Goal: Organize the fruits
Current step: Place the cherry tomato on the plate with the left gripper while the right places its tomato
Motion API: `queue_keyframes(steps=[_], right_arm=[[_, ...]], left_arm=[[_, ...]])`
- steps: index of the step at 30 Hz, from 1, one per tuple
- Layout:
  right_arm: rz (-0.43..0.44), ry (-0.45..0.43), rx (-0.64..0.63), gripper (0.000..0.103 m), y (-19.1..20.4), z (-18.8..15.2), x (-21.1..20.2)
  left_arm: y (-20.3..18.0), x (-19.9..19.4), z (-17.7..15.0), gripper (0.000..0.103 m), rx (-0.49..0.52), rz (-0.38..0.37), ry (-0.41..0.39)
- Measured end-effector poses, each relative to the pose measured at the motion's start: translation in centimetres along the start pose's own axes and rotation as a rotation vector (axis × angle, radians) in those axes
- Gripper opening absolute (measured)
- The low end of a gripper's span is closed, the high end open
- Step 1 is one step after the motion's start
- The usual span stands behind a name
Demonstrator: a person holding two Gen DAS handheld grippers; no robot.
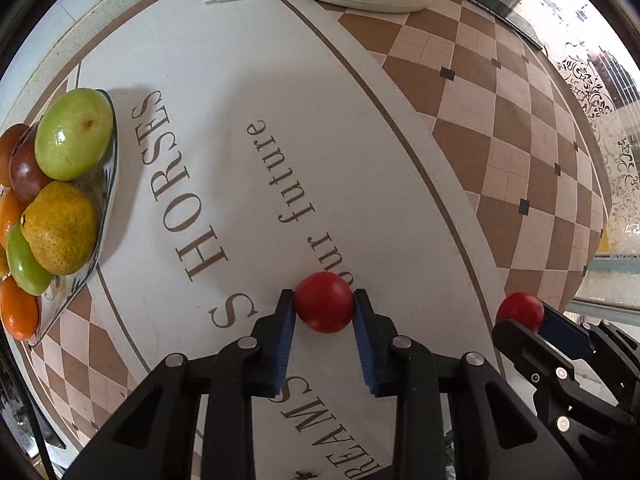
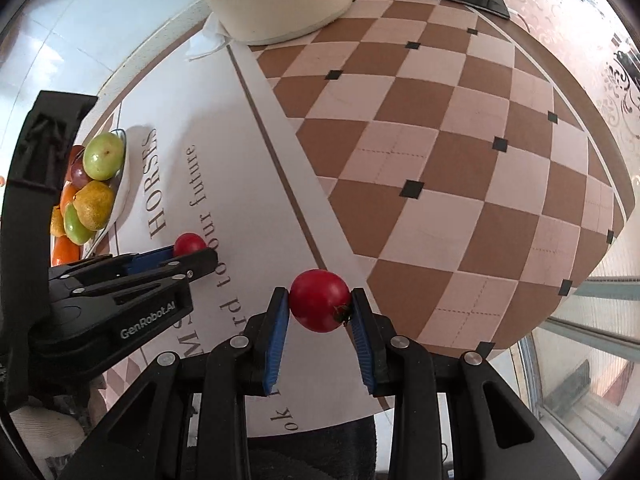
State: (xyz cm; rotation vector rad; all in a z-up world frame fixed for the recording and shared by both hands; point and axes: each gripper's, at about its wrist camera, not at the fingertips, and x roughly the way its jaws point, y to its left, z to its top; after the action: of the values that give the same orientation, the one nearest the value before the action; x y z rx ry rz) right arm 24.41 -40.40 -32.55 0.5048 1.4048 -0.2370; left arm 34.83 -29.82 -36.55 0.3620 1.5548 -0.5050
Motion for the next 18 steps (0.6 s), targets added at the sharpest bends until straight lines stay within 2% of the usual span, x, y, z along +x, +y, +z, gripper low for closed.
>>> queue_keyframes(steps=[6, 10, 14, 18], right_arm=[[0.006, -0.016, -0.005, 0.034, 0.7, 0.7, -0.9], [0.022, -0.036, -0.014, 0.034, 1.6, 1.2, -2.2], [0.053, -0.05, -0.049, 0.034, 3.4, 1.6, -3.3], [0.116, -0.054, -0.12, 0.034, 7.6, 1.9, -3.5]], left_arm=[[0.2, -1.0, -0.2, 0.026, -0.009, -0.028, -0.012], [1.7, -2.9, -1.0, 0.026, -0.031, -0.059, -0.037], [4.7, -6.4, -1.6, 0.026, -0.099, -0.101, -0.091], [9.2, -9.8, -3.6, 0.026, -0.209, -0.134, -0.148]])
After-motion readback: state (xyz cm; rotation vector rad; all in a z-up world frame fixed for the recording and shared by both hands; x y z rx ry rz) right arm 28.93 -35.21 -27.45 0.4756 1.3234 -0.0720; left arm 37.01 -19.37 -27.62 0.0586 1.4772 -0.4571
